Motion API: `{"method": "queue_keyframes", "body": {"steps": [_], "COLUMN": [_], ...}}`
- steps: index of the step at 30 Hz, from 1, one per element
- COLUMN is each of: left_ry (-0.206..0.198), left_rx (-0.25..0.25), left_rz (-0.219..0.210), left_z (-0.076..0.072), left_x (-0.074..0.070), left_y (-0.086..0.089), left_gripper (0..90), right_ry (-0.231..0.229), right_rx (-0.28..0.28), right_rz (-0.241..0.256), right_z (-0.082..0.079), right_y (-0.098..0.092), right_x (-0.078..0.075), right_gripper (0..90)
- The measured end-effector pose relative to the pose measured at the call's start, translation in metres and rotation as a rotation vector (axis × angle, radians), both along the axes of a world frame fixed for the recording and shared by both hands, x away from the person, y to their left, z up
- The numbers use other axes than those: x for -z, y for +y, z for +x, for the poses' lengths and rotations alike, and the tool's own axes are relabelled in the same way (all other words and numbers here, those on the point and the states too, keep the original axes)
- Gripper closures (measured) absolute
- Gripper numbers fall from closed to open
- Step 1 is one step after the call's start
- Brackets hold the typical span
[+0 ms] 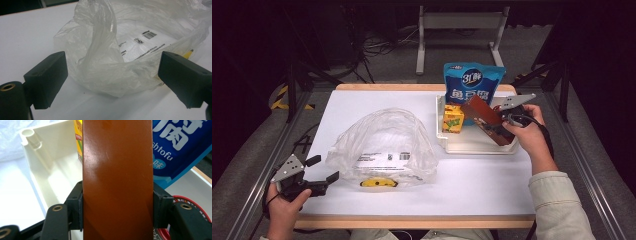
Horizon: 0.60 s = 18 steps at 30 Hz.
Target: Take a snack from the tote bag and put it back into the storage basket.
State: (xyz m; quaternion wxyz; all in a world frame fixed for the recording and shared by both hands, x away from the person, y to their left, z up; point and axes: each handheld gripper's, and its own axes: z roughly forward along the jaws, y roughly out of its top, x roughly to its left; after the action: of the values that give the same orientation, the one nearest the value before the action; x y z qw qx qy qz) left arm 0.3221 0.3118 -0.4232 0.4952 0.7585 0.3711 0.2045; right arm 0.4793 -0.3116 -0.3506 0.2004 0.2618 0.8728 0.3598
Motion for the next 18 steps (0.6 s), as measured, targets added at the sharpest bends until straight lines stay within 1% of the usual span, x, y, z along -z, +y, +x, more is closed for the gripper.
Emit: {"method": "queue_keyframes", "body": {"steps": [3,14,18], "left_ry": [0.000,0.005,0.004], "left_rx": [0.001,-0.001,-0.002], "left_rz": [-0.001,-0.005,-0.001], "left_z": [0.000,0.000,0.000], "left_x": [0.000,0.000,0.000], "left_y": [0.000,-0.001,-0.001], "left_gripper": [9.6,9.6,9.6], "right_ry": [0.001,0.016,0.020], "right_rx": [-0.001,-0.002,-0.004], "right_rz": [-0.003,-0.041,-0.053], "right_z": [0.001,0.002,0.001], "right_y": [0.000,-0.001,-0.001], "right_x": [0.002,0.010,0.012], "right_gripper": [42.0,41.9,41.6]}}
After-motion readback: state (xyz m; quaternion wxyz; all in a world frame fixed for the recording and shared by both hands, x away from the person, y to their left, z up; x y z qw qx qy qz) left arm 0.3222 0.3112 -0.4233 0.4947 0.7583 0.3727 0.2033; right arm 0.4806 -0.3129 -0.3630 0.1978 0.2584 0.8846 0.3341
